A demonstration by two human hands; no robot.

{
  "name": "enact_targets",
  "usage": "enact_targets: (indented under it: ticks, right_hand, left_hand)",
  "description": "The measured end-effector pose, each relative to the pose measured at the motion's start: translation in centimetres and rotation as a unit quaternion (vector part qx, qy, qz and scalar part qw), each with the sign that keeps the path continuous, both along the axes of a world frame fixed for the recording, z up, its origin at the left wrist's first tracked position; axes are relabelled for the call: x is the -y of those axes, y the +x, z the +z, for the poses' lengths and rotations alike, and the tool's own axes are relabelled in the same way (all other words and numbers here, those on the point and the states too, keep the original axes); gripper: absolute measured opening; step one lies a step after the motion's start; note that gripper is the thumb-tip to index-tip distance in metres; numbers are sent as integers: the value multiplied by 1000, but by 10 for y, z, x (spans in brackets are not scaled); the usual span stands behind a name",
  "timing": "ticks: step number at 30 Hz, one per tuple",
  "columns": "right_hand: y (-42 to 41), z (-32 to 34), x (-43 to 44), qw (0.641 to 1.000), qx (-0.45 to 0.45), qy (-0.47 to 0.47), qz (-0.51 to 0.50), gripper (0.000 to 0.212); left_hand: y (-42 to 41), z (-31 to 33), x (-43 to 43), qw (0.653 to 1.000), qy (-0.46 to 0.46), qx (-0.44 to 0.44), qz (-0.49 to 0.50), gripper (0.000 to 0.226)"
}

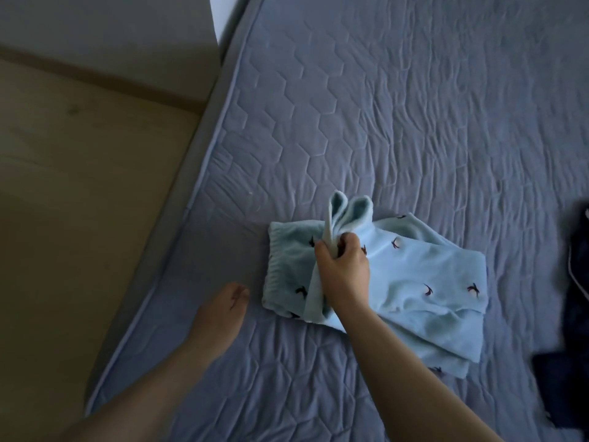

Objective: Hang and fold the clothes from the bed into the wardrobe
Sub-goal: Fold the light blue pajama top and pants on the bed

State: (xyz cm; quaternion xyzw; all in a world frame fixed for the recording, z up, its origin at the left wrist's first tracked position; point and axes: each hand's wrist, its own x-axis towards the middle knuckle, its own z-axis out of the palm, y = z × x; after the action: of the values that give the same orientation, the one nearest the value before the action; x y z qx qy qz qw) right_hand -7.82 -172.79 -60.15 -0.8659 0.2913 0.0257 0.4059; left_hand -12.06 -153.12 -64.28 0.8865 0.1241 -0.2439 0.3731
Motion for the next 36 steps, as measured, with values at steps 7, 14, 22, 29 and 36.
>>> enact_targets:
  ticks: [7,14,22,29,36]
  right_hand:
    - [7,-23,-50,998,24,-47,28,22]
    - [18,-55,-82,978,-164,-24,129,31]
    - [29,-86,-102,942,-291,-139,91,78]
    - [29,-126,-74,937,-309,-154,55,104]
    - [29,-155,-77,942,-283,-172,53,72]
  left_hand:
    - [-2,-25,-36,998,-52,-19,32,36]
    - [-2,-30,-55,998,-48,-48,19,29]
    - [-1,-50,-61,997,-24,-57,43,28]
    - [-16,-80,-56,994,-62,-71,63,18]
    - [-15,-95,-57,992,-56,-79,77,20]
